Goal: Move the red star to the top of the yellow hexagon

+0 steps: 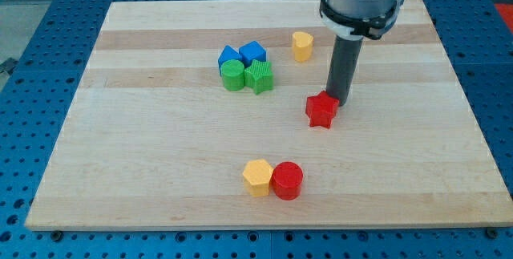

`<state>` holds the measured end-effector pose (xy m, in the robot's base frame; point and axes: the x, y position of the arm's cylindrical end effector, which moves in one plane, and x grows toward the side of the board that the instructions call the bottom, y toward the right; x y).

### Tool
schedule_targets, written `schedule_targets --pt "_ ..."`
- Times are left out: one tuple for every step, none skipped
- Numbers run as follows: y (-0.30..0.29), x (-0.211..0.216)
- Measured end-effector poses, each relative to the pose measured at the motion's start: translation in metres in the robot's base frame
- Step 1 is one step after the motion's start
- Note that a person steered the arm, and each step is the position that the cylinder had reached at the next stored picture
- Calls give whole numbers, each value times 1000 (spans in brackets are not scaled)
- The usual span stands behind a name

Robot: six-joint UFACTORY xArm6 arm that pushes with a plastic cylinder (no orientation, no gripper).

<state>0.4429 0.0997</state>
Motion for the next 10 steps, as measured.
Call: schedule_targets --pt "10 -7" --pt "-8 10" --pt "-59 48" --pt "-83 61" --pt "-78 40" --pt "-94 12" --pt "-99 17" --pt "-67 19" --pt "-73 32" --pt "-94 54"
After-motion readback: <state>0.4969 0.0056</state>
